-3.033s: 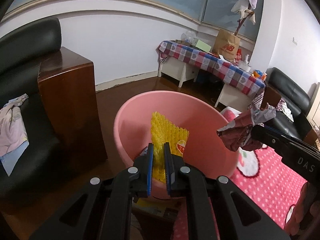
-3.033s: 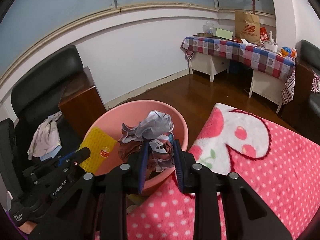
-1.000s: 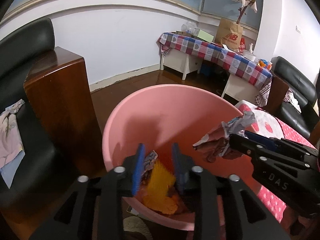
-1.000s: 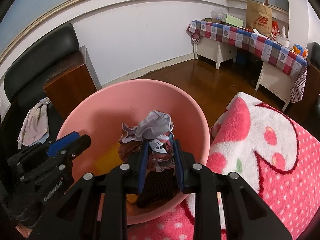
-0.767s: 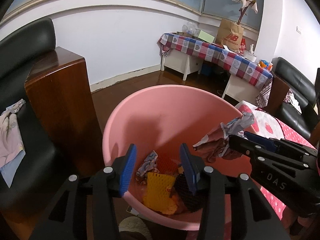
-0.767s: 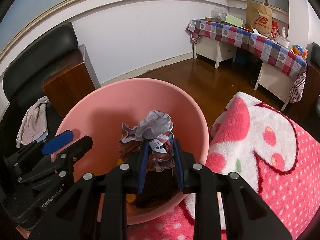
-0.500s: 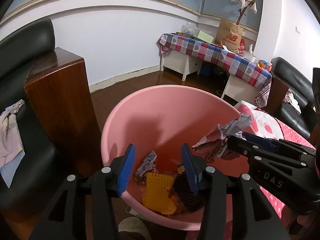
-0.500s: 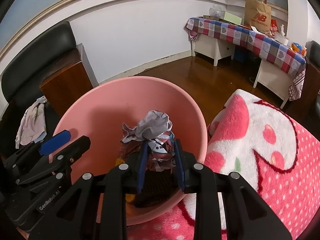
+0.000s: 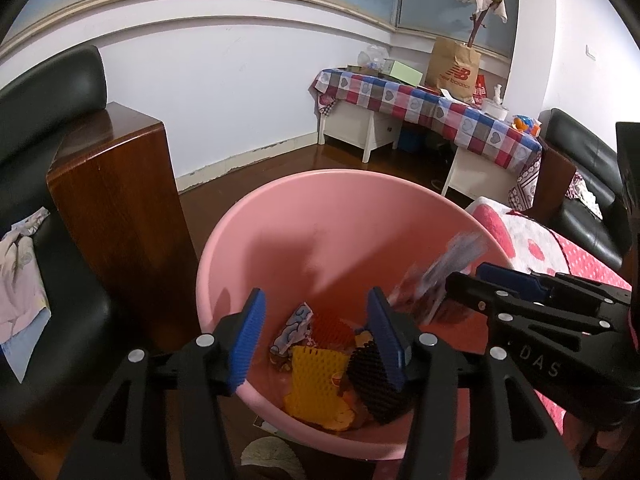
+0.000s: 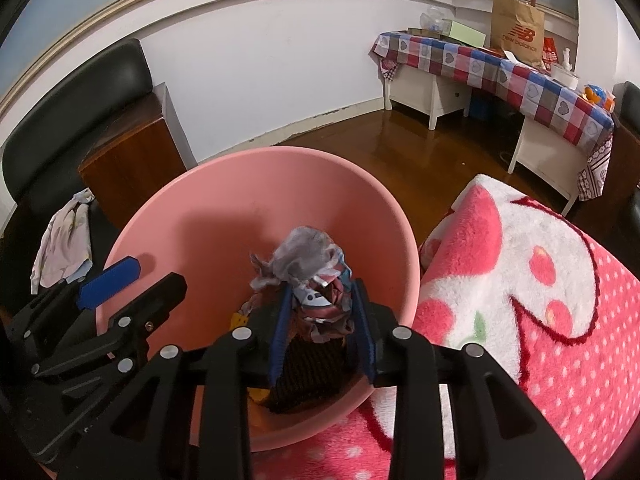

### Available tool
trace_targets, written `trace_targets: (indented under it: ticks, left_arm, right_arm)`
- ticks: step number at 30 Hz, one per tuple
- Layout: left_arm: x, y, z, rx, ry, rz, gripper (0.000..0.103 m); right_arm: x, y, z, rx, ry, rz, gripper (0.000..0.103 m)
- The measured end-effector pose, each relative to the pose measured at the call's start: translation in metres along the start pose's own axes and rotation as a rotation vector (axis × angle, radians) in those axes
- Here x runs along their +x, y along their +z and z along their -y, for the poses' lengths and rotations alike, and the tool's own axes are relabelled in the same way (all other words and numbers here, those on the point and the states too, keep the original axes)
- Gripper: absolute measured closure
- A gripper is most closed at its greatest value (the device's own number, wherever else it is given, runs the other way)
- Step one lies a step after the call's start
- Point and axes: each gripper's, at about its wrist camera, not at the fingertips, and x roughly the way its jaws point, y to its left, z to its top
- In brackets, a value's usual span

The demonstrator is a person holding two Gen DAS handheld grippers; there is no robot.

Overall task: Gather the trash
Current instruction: 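Open the left tool to drop the net while the right tool releases the wrapper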

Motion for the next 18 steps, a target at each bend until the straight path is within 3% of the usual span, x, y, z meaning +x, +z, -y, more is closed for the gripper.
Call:
trace_targets:
  ticks: [4, 18]
  left_arm:
    - [0.0001, 0.0002, -0.0009, -0.007, -0.007, -0.001, 0.050]
    - [0.0005, 0.0005, -0.0015, -0.018, -0.018, -0.004, 0.049]
  right_arm:
    - [-0.0006, 0.0001, 0.0004, 0.001, 0.012, 0.002, 0.065]
    - [-0.0054, -0.0010, 0.0017, 0.002, 0.020, 0.014, 0.065]
